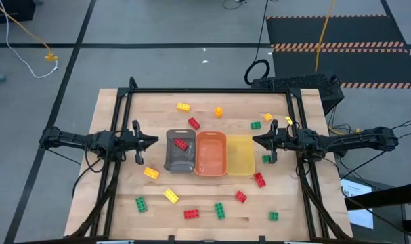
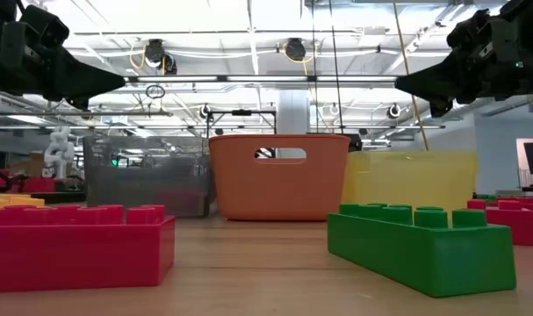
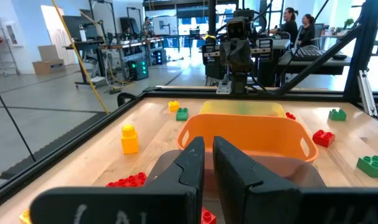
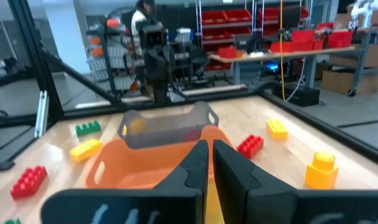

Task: Sort & place blocks by color
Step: Put the green game piece into the yellow bin

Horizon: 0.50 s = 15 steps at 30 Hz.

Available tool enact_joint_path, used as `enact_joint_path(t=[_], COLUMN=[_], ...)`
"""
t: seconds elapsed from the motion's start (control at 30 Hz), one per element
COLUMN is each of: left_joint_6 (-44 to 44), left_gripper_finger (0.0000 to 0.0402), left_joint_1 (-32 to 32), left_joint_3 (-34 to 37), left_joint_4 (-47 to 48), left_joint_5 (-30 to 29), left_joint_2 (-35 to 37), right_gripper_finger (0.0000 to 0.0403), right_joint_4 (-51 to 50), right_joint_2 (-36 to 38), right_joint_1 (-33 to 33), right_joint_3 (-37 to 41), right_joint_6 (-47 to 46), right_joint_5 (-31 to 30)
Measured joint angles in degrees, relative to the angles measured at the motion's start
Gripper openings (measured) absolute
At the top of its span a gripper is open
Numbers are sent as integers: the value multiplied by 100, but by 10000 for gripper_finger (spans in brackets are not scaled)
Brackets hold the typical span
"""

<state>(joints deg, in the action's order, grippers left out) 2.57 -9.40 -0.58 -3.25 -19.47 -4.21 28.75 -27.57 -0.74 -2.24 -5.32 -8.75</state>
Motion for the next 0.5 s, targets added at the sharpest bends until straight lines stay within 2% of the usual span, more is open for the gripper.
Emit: enact_joint_path(t=[0.13, 0.33, 0.5], left_joint_6=[0, 0, 0], left_gripper_finger=[37, 37, 37], left_joint_1=[1, 1, 0], left_joint_3=[0, 0, -2], left_joint_4=[-1, -1, -2], left_joint_5=[0, 0, -1], left_joint_2=[-2, -2, 0], right_gripper_finger=[18, 18, 18], right_joint_4=[294, 412, 459], right_joint_2=[0, 0, 0], right_joint_1=[-1, 1, -1], right_joint_3=[0, 0, -1], right_joint_6=[-58, -1030, -1047], right_joint_5=[0, 0, 0])
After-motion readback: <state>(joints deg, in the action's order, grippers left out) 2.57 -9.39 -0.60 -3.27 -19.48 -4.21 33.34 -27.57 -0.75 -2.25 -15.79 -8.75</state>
